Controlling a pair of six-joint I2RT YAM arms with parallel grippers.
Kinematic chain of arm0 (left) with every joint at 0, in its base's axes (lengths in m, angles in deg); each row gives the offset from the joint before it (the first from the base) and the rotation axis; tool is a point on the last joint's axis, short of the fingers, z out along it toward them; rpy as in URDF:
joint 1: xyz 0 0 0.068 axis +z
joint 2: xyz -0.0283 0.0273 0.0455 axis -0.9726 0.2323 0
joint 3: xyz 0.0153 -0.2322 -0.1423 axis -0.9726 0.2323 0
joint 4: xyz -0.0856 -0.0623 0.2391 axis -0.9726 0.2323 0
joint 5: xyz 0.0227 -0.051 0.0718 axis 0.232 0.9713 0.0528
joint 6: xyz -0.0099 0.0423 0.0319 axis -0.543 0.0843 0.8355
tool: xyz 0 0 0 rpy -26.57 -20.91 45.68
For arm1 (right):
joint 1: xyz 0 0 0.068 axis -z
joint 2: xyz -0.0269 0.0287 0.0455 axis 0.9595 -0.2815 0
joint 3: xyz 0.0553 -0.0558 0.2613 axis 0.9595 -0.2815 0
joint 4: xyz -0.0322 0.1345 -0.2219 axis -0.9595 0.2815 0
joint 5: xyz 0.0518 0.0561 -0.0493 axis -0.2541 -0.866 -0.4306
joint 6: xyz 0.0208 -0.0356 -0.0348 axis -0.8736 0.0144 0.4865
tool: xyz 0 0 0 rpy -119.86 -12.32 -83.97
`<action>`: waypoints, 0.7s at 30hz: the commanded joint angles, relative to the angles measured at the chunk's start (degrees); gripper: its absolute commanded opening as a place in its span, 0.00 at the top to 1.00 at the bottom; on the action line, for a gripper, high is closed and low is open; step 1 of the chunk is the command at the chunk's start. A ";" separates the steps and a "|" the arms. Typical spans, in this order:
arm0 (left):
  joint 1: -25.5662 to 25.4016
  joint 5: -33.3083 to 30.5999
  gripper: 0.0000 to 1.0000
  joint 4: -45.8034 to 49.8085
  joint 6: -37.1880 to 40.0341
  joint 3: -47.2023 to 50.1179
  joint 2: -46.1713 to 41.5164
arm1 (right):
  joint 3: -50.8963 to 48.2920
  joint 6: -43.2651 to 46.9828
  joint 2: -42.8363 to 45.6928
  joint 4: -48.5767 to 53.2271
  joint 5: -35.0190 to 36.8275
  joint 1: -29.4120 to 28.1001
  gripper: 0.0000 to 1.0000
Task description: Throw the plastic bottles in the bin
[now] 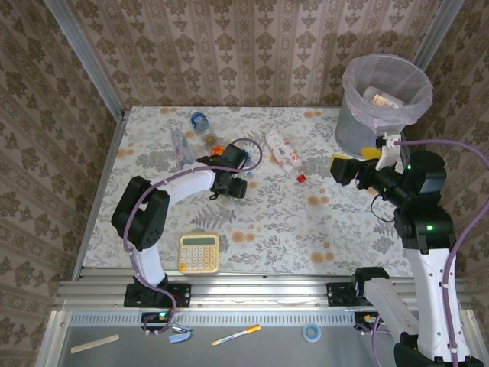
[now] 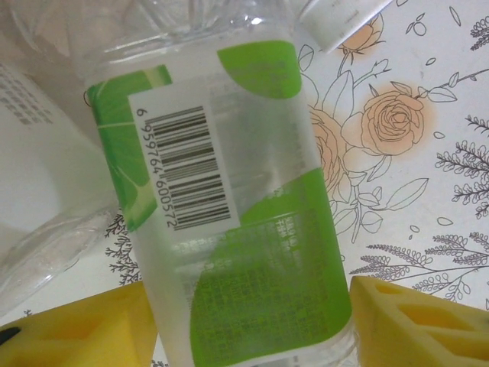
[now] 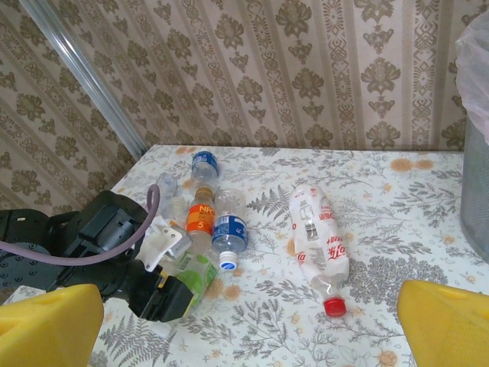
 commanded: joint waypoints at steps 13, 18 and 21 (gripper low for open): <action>-0.57 -0.19 0.53 -0.80 0.10 1.31 -2.01 | -0.91 0.33 0.88 0.58 -0.44 -0.42 0.00; -0.56 0.90 0.54 -3.98 0.03 4.41 -5.91 | -1.09 0.33 0.91 0.27 -0.41 -0.38 0.00; -0.57 1.16 0.56 -4.86 0.01 5.88 -8.11 | -1.39 0.25 0.86 0.18 -0.21 -0.38 0.00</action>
